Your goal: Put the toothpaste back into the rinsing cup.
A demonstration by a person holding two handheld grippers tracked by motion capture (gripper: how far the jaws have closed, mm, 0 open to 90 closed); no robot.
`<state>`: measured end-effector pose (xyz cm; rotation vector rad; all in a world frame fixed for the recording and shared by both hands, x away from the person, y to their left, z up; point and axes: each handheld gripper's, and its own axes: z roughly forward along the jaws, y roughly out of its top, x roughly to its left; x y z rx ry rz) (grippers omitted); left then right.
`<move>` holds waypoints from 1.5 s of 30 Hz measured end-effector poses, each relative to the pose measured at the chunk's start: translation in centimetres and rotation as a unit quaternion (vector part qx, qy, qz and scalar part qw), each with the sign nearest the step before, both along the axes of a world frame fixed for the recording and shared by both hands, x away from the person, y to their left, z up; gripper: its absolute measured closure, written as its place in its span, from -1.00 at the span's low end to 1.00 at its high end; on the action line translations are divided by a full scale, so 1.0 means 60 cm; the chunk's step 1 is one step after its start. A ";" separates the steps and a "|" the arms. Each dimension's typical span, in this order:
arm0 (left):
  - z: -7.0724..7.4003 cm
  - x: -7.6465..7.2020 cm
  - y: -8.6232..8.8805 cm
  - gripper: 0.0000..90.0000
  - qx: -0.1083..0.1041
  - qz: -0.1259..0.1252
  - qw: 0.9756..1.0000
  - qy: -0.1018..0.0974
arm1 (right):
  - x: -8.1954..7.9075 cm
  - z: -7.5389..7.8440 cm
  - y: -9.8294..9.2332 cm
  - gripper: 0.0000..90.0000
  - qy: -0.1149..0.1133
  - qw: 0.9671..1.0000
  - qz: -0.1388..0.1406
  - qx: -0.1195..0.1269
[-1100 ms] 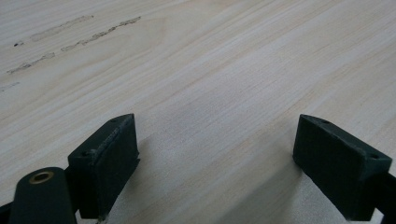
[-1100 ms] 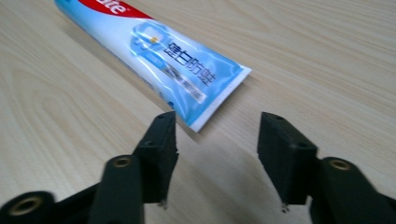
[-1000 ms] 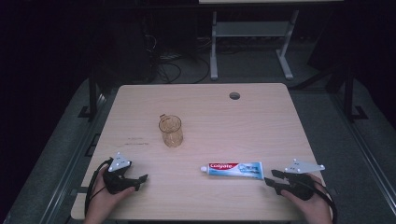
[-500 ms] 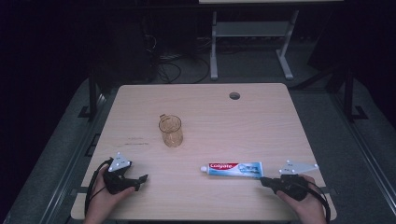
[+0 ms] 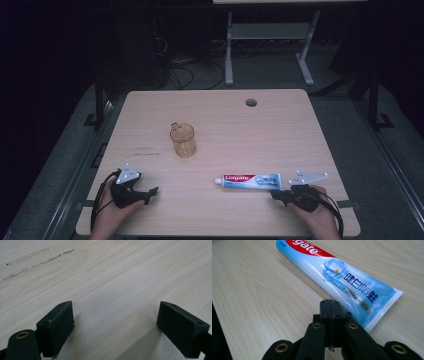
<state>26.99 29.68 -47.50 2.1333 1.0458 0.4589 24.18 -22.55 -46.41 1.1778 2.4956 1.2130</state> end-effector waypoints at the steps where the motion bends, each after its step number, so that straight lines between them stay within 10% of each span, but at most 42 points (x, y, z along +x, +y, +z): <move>1: 0.000 0.000 0.000 -0.71 0.000 0.000 1.000 0.000 | 0.000 0.000 0.000 1.00 0.000 1.000 0.000 0.000; 45: 0.000 0.000 0.000 -0.71 0.000 -0.002 1.000 0.000 | 0.092 0.001 0.025 1.00 -0.021 0.999 -0.022 -0.034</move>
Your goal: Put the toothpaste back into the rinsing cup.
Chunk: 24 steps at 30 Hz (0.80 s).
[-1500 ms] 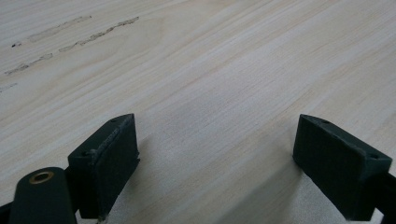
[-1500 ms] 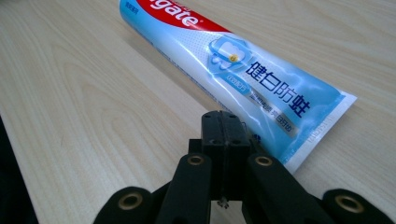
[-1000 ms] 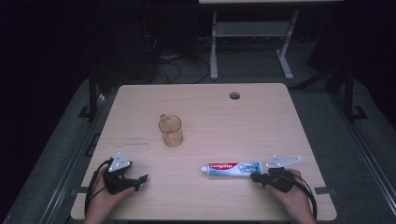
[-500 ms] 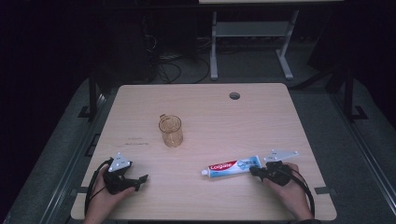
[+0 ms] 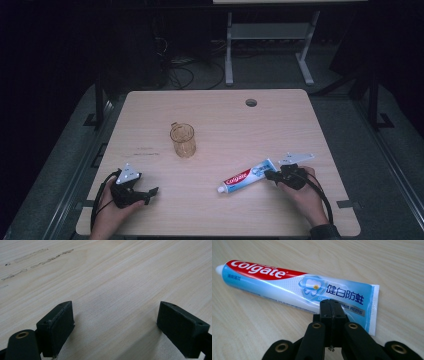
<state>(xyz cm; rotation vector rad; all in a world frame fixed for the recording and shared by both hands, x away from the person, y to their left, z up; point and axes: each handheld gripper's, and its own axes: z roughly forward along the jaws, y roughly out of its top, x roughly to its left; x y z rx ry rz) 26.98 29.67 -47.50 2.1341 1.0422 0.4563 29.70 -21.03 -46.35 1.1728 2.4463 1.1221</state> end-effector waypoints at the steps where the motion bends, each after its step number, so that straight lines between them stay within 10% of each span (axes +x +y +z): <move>1: 0.000 0.000 0.000 -0.71 0.000 0.000 1.000 0.000 | 0.000 0.000 0.000 1.00 0.000 1.000 0.000 0.000; 24: 0.000 0.000 0.000 -0.71 0.000 0.000 1.000 0.001 | 0.067 0.003 0.030 1.00 -0.007 1.000 -0.008 0.004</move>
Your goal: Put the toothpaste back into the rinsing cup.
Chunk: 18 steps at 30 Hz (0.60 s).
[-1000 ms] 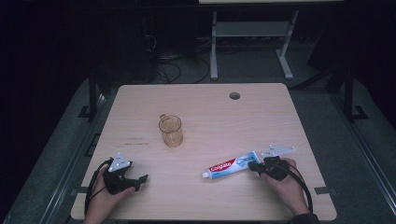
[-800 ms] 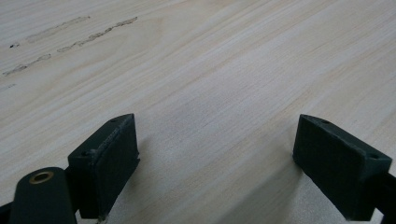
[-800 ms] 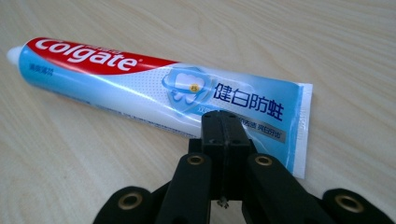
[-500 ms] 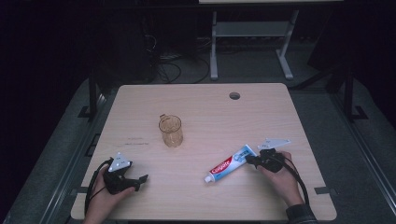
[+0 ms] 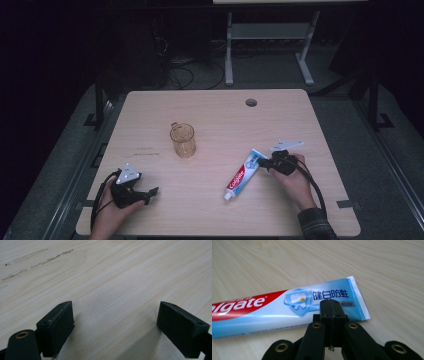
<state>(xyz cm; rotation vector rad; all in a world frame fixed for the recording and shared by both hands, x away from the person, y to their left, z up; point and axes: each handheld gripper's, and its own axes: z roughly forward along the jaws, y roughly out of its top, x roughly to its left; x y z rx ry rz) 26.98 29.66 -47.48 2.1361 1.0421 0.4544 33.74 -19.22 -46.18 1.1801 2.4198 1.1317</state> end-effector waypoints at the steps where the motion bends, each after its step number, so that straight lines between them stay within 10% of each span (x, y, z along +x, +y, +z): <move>1: 0.000 0.000 0.000 -0.71 0.000 0.000 1.000 0.000 | 0.004 0.000 0.002 1.00 -0.002 1.000 0.001 -0.001; 10: 0.000 0.000 0.000 -0.71 0.001 0.000 1.000 0.000 | 0.025 -0.001 0.019 1.00 -0.007 1.000 0.003 0.001; 18: 0.000 0.000 0.000 -0.71 0.000 0.000 1.000 0.000 | -0.015 0.022 0.032 1.00 -0.008 0.999 0.031 0.030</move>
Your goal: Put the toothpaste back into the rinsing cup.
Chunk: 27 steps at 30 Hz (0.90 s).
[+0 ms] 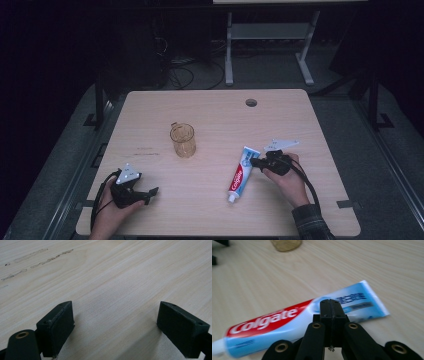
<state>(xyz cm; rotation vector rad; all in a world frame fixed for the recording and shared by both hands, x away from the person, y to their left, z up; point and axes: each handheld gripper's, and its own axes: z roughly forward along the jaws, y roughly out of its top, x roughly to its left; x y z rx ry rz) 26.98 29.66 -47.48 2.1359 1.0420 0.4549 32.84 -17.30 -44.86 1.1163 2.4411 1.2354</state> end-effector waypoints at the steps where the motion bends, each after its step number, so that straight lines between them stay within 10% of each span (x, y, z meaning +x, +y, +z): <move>1: 0.000 0.000 0.000 -0.71 0.000 0.000 1.000 0.000 | 0.000 0.000 0.000 1.00 0.000 1.000 0.000 0.000; 10: 0.000 0.000 0.000 -0.71 -0.001 0.000 1.000 -0.001 | -0.052 0.016 0.034 1.00 0.004 0.998 0.044 0.037; 27: 0.000 0.000 0.000 -0.71 0.000 -0.001 1.000 0.000 | -0.063 -0.006 0.111 1.00 0.021 0.994 0.102 0.008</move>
